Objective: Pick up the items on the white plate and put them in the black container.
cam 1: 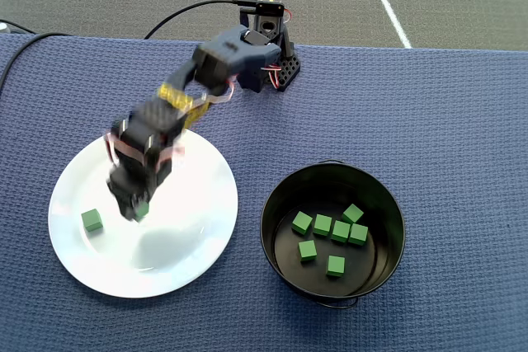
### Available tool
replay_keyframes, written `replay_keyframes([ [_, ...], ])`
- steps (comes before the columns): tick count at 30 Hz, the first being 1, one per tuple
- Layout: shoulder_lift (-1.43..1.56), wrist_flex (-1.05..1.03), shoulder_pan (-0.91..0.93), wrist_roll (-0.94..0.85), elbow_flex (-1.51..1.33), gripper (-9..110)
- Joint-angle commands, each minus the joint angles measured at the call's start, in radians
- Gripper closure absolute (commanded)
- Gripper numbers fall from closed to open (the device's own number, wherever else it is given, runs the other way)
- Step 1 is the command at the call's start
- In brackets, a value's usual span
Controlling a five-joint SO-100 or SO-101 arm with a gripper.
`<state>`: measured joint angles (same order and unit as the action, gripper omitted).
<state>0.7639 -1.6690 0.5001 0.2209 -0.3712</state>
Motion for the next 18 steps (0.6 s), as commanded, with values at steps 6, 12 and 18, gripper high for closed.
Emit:
replay_keyframes([
  [6, 0.877, 0.041, -0.296, -0.278, -0.178, 102],
  [12, 1.057, 0.391, -0.802, -0.594, -0.834, 102],
  [18, 0.959, 0.644, -0.862, -0.575, -1.299, 102],
])
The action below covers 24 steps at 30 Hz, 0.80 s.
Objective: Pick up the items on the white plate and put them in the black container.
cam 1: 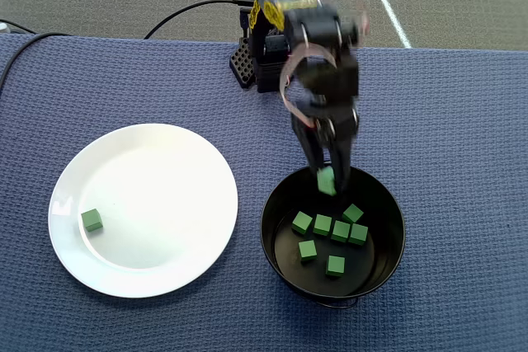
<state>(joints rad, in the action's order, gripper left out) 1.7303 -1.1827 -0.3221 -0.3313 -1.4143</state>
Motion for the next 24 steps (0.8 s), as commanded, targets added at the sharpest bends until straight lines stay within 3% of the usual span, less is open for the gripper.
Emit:
replay_keyframes([
  [1, -0.018, 0.21, -0.038, -0.018, -0.313, 102],
  [3, -0.023, 0.282, -0.031, 0.002, -0.38, 100],
  [6, 0.008, 0.279, -0.028, 0.061, -0.385, 68],
  [9, 0.08, 0.156, 0.026, 0.126, -0.235, 62],
  [13, 0.137, -0.17, 0.239, 0.141, 0.242, 63],
  [17, 0.143, -0.327, 0.626, -0.092, 0.545, 64],
  [21, 0.086, -0.23, 0.957, -0.491, 0.437, 66],
  [24, -0.023, -0.081, 1.094, -0.606, 0.321, 66],
])
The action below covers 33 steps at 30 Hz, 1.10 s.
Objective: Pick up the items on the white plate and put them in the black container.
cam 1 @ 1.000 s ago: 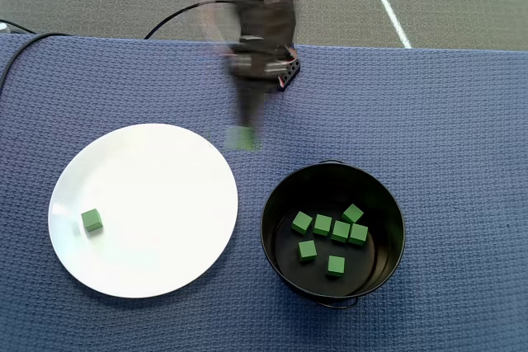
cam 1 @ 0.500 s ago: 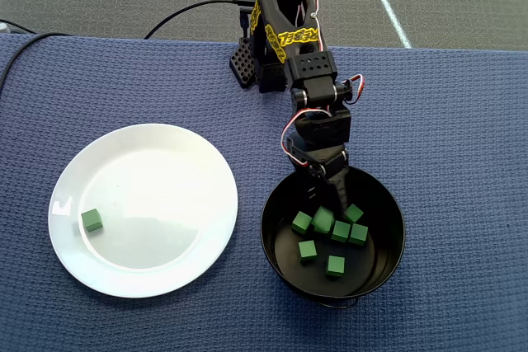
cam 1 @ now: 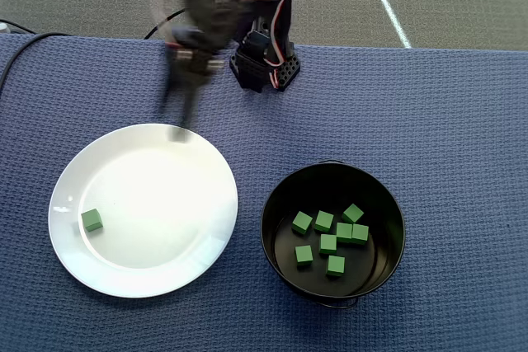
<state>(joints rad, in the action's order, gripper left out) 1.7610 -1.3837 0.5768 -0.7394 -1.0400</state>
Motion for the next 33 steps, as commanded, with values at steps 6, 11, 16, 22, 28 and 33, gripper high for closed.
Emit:
replay_keyframes([
  [6, -0.324, 0.371, 0.304, -0.322, -0.141, 68],
  [11, -0.48, 0.456, 0.278, -0.333, -0.137, 68],
  [16, -0.591, 0.508, 0.215, -0.299, -0.123, 68],
  [22, -0.681, 0.334, 0.132, -0.109, -0.012, 68],
  [28, -0.724, 0.364, 0.107, -0.127, 0.015, 69],
  [33, -0.782, 0.451, 0.133, -0.225, 0.04, 70],
])
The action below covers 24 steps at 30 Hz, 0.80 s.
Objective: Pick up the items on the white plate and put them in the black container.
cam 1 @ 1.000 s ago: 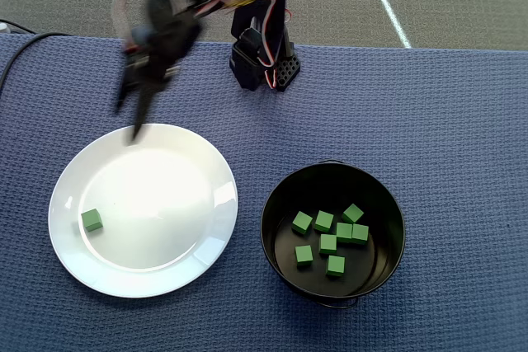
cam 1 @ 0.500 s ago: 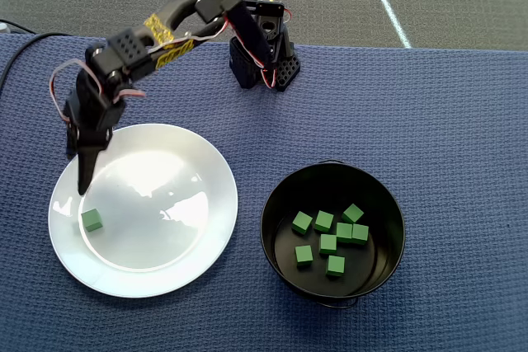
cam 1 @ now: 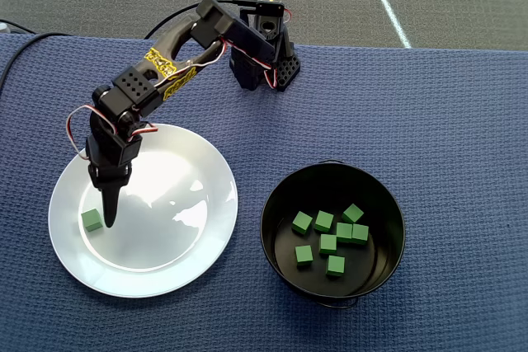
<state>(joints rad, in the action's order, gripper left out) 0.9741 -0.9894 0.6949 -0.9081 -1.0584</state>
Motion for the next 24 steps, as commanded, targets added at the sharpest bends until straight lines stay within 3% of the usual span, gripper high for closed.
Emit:
replay_keyframes([
  [1, -0.005, 0.072, 0.02, -0.078, 0.058, 70],
  [24, -0.13, 0.192, 0.037, -0.169, 0.087, 80],
])
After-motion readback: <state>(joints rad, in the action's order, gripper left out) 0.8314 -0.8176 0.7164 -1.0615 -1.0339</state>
